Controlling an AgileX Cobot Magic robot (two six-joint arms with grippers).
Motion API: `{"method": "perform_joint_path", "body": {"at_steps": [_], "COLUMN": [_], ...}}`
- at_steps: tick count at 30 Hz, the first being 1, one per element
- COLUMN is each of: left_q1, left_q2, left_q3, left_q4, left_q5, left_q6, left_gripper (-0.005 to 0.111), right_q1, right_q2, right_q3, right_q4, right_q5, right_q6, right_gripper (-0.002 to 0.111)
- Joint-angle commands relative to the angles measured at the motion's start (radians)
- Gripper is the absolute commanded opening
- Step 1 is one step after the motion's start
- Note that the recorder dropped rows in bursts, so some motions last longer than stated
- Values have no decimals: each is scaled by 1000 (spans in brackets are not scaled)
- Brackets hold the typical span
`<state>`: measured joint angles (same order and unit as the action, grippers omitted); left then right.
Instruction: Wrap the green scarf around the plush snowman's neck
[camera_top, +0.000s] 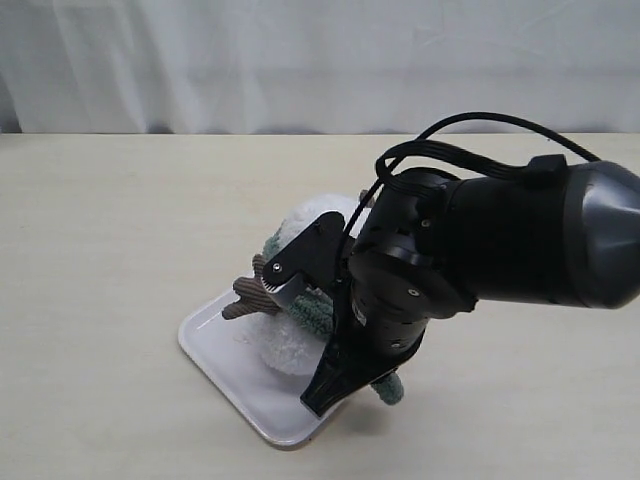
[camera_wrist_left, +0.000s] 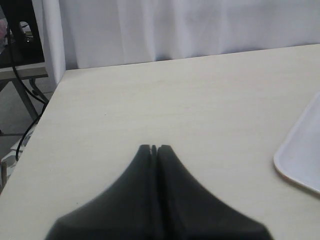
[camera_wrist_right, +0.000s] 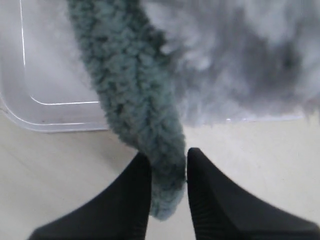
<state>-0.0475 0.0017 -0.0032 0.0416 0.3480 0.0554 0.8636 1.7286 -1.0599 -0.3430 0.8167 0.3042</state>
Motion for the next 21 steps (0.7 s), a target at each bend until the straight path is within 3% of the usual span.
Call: {"method": "perform_joint_path", "body": {"at_steps": [1, 7, 14, 21], "left_q1": [1, 1, 1, 1], "left_q2": [-2, -2, -2, -2], "left_q3": [3, 3, 3, 3], "left_q4": [-1, -1, -1, -1], "left_q5": [-16, -16, -16, -16], "left_q6": [-1, -1, -1, -1], "left_gripper": [0, 0, 0, 0], "right_q1": [0, 0, 0, -15], "right_q2": [-9, -26, -128, -247], "right_q3": [2, 2, 2, 2], "right_q4": [-10, -10, -10, -144], "right_q5": [-8, -8, -5, 0], "right_q6": [-5, -5, 10, 233], "right_gripper": [37, 47, 47, 47]}}
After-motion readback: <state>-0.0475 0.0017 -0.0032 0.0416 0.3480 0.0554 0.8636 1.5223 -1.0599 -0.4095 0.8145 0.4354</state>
